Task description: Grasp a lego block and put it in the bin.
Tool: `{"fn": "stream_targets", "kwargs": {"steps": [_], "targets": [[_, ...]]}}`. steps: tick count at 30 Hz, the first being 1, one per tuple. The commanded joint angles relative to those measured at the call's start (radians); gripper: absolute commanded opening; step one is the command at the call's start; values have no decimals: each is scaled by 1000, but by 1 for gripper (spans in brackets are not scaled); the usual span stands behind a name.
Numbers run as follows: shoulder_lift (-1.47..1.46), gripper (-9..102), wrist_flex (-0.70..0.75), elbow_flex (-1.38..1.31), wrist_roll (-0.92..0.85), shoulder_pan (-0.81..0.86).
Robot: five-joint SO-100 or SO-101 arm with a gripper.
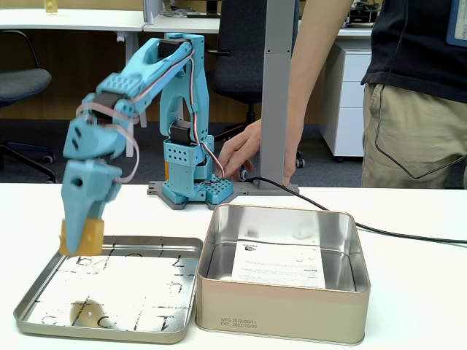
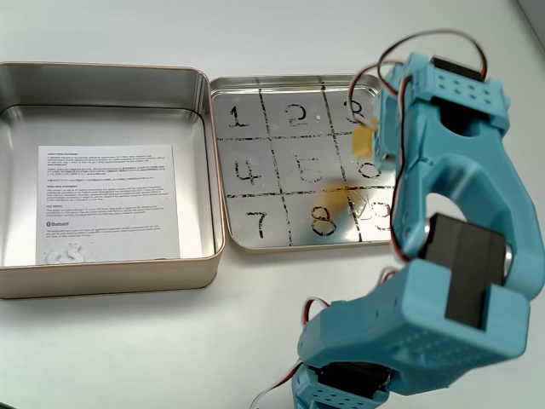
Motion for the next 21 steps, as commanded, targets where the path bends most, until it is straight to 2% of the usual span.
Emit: {"fn": "stream_targets", "kwargs": {"steps": [1, 8, 16, 21], "targets": [[114, 0, 71, -133, 44, -44], [184, 0, 166, -345, 58, -253], [209, 0, 209, -313, 34, -581], [160, 0, 209, -282, 29, -707]]}}
